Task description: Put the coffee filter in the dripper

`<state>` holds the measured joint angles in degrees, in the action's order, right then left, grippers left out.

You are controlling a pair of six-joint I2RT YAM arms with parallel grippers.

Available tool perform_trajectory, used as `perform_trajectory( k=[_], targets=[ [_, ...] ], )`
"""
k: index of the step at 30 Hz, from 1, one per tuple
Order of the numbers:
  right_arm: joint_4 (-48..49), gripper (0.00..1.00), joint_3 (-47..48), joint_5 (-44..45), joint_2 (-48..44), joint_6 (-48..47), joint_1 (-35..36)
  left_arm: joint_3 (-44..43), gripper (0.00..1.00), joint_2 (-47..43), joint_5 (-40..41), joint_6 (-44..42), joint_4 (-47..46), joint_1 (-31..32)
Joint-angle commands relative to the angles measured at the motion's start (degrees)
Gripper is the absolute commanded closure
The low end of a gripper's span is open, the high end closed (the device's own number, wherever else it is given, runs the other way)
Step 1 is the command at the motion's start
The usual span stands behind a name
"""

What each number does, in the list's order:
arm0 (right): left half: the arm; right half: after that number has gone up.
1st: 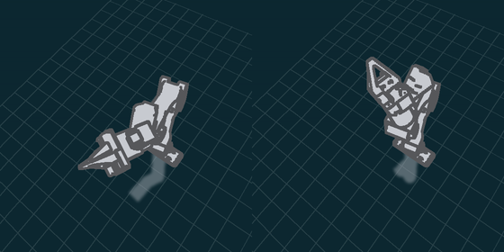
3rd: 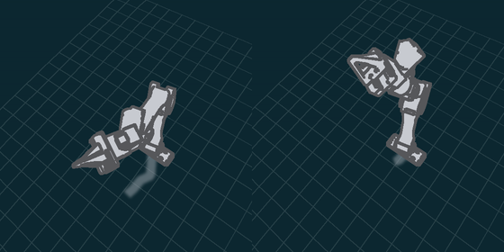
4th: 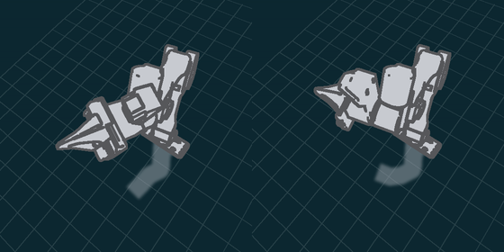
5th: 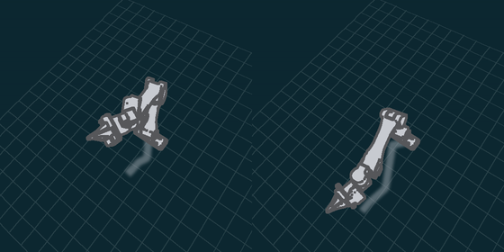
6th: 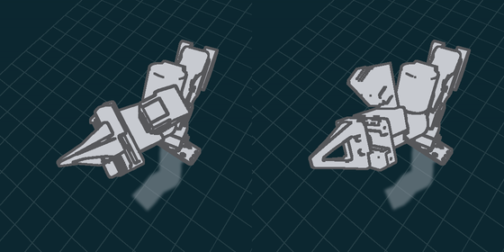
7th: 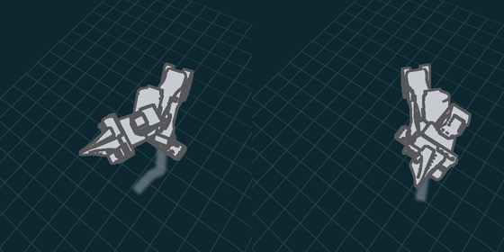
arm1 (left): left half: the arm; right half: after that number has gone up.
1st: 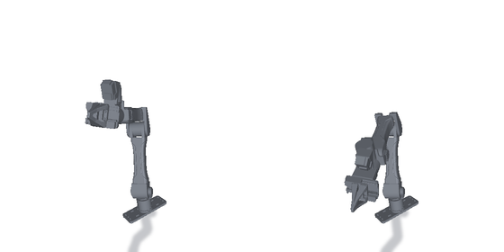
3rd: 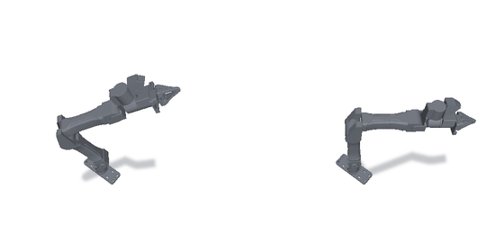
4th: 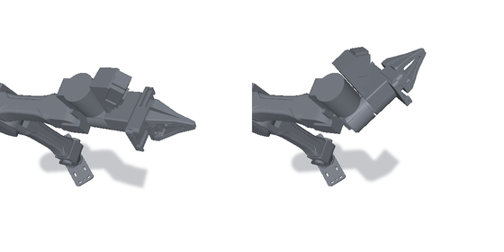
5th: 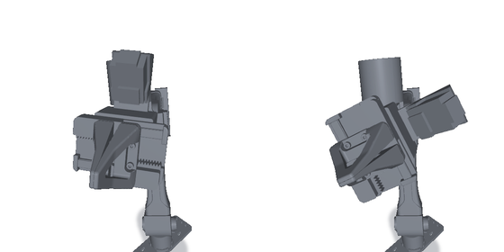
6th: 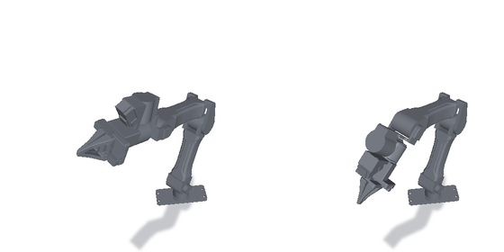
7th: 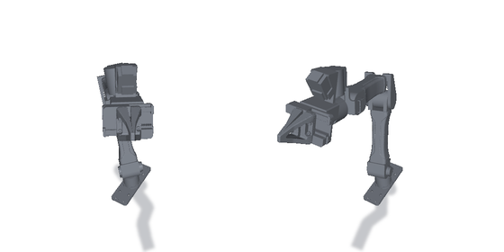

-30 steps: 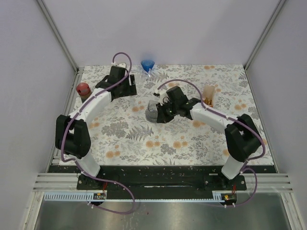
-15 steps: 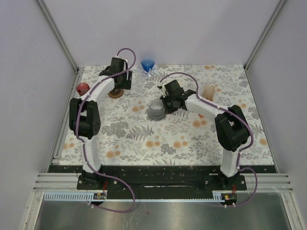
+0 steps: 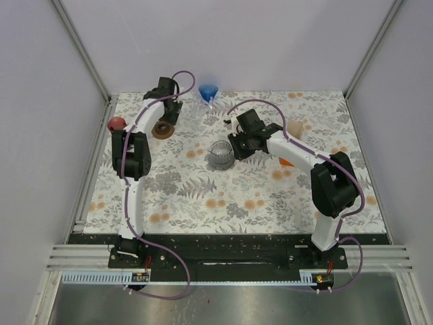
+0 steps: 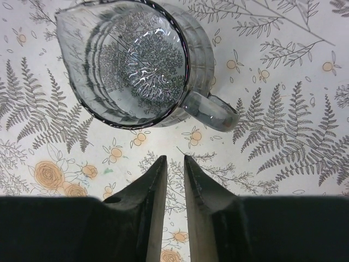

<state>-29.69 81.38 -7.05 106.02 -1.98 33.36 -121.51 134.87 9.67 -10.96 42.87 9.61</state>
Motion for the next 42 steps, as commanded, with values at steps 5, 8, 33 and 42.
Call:
perform_trajectory(
  k=[5, 8, 33, 42],
  targets=[
    [-0.5, 0.69, 0.4, -1.5, -5.5, -1.6, 0.3, -0.9, 0.46, 1.0, -2.6, -1.1, 2.4, -1.1],
    [-1.1, 0.69, 1.1, -1.7, -4.9, -1.6, 0.3, -0.5, 0.46, 1.3, -5.4, -1.0, 2.7, -1.3],
    [-1.2, 0.66, 1.1, -1.6, -5.0, -1.6, 0.3, -3.1, 1.00, 5.5, -13.2, 1.8, 8.2, -2.4],
    [-2.1, 0.65, 3.1, -2.2, -8.7, -0.3, 0.3, 3.8, 1.00, -7.1, -22.5, 4.8, 8.0, -3.0]
  ],
)
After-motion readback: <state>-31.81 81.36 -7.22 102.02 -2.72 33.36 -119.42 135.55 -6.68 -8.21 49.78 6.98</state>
